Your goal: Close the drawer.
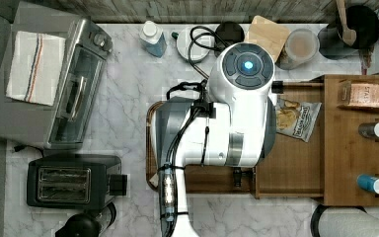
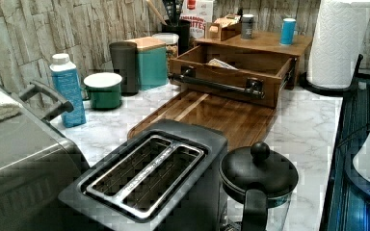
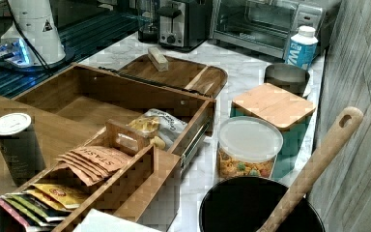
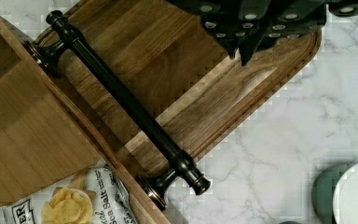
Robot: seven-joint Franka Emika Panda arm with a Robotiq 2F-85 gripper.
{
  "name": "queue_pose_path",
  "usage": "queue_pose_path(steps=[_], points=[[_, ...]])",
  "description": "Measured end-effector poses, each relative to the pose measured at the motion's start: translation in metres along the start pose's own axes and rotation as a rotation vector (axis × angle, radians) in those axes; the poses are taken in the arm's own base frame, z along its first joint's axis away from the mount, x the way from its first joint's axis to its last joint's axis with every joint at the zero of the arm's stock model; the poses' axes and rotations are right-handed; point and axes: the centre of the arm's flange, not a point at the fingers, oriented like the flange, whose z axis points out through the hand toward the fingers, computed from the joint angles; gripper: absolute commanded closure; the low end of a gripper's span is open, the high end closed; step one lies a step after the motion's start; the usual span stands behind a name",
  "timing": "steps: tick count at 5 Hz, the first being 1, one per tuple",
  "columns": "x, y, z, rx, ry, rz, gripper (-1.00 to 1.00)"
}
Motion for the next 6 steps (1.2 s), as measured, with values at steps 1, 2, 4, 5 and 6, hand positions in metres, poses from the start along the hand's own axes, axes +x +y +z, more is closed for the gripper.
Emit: queue_pose_path(steps=[1,2,4,5,6], points=[[0.001,0.001,0.001,0.001,0.001,0.002,1.0],[0.002,0.001,0.005,-0.005,-0.006,0.003,1.0],[-0.001,-0.001,0.027,0.038,0.053,-0.085,1.0],[-0.01,0.001,0.043,0.082,0.129,-0.232,1.0],[-0.028,0.013,0.071,0.024,0.076,-0.354,1.0]])
